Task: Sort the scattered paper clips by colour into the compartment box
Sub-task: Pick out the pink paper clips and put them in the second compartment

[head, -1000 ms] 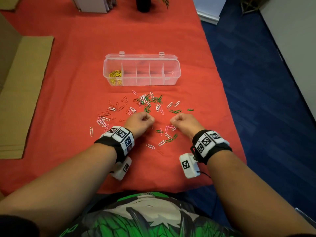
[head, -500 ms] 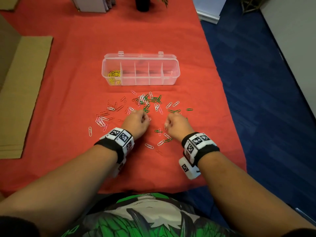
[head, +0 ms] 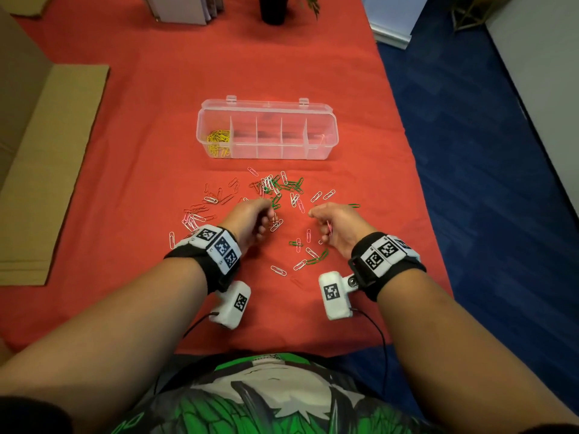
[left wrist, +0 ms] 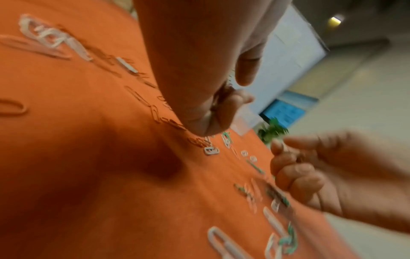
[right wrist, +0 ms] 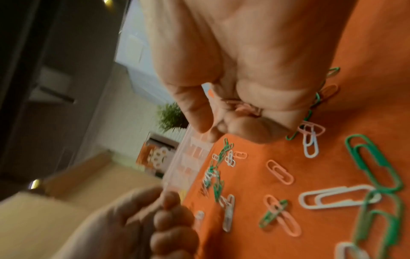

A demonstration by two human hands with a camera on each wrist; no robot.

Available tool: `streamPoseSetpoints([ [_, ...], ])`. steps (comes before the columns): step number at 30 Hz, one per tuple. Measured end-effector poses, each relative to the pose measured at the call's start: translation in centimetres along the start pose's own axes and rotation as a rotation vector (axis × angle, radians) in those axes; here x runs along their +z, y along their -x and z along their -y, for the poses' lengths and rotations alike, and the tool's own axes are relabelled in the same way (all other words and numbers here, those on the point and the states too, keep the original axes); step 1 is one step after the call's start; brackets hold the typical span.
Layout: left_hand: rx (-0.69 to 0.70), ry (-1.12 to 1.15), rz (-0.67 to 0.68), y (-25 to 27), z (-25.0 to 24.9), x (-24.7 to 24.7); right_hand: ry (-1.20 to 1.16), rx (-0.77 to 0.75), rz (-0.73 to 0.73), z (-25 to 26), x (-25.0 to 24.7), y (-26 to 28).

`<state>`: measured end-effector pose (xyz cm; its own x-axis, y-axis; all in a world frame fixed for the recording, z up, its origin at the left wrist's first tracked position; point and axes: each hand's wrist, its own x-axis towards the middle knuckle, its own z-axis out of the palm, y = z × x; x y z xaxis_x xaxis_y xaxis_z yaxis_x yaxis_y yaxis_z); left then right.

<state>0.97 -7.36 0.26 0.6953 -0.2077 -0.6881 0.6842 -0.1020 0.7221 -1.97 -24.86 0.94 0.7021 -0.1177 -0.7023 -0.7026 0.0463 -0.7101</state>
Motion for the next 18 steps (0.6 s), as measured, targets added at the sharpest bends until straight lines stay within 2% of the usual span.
streamPoseSetpoints([
  [4, 0.247, -0.504, -0.094, -0.7, 1.4, 0.7, 0.768, -0.148, -0.132, -0.8, 0.4, -0.5],
  [6, 0.337, -0.738, -0.055, -0.6, 1.8, 1.1, 0.97, -0.248, -0.164, -1.4, 0.8, -0.1],
  [8, 0.402, -0.943, -0.027, -0.4, 2.0, 1.4, 1.042, -0.318, -0.139, -2.3, 1.1, 0.2],
  [12, 0.482, -1.141, -0.001, -0.1, 2.2, 1.5, 1.104, -0.437, -0.14, -3.6, 1.3, 0.5],
  [14, 0.515, -1.206, 0.016, 0.0, 2.3, 1.4, 1.116, -0.437, -0.139, -3.7, 1.2, 0.6],
  [18, 0.469, -1.202, 0.021, -0.2, 2.0, 0.9, 1.113, -0.426, -0.142, -3.0, 1.1, 0.3],
])
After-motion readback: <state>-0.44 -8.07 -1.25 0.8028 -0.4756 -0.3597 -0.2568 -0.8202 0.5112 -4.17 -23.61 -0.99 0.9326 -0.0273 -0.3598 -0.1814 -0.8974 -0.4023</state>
